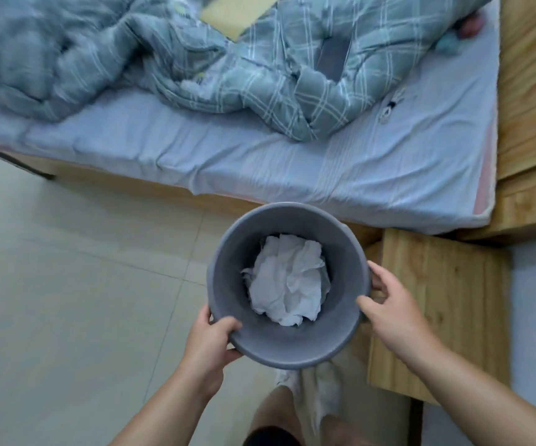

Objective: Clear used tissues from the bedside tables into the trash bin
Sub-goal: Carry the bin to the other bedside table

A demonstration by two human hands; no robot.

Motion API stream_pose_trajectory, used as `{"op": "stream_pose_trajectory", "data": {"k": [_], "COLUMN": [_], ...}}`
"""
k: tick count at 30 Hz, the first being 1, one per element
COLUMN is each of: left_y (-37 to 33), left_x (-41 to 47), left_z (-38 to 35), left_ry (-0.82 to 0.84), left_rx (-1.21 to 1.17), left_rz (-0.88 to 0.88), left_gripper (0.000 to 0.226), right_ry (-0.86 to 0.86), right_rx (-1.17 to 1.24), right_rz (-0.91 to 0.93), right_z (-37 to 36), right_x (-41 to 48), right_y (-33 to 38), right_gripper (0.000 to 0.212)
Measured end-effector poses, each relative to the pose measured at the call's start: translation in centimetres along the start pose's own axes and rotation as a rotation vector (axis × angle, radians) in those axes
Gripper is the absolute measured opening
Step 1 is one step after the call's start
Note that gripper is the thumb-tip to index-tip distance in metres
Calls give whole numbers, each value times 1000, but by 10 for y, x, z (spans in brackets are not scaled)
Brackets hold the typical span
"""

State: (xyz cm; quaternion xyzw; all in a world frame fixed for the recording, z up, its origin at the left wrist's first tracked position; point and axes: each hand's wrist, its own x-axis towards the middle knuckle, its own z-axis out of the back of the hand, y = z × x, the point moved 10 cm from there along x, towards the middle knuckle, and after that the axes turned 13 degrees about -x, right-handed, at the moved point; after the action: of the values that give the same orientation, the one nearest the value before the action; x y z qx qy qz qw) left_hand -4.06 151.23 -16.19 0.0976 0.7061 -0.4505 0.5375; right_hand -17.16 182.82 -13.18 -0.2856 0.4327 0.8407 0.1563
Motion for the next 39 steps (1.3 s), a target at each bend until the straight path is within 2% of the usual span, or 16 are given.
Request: {"op": "stream_pose_trajectory", "data": {"k": [6, 12, 20, 27, 33, 39], "left_y": [-52, -85, -159, -288, -385, -471], "left_x": [-119, -162, -127, -101, -57, 18], "left_z": [50, 139, 298, 419, 489, 567], "left_ry": [-10, -31, -141, -144, -168, -252], "left_rx": [-155, -299, -501, -530, -560, -636], "left_rz": [-53, -126, -196, -297, -348, -320], "left_gripper": [45, 44, 40, 36, 36, 38], "right_ry": [136, 258, 465, 508, 551, 628], "right_rx": [-91, -247, -320, -358, -413, -543], "right_rz": [116, 268, 336, 478, 551, 621], "right_z": [13, -47, -237, -372, -460, -589], "right_x": [-90, -131, -140, -149, -114, -63], "right_y": [107, 198, 326, 470, 567, 675], "right_gripper": [28, 31, 17, 13, 8, 8]}}
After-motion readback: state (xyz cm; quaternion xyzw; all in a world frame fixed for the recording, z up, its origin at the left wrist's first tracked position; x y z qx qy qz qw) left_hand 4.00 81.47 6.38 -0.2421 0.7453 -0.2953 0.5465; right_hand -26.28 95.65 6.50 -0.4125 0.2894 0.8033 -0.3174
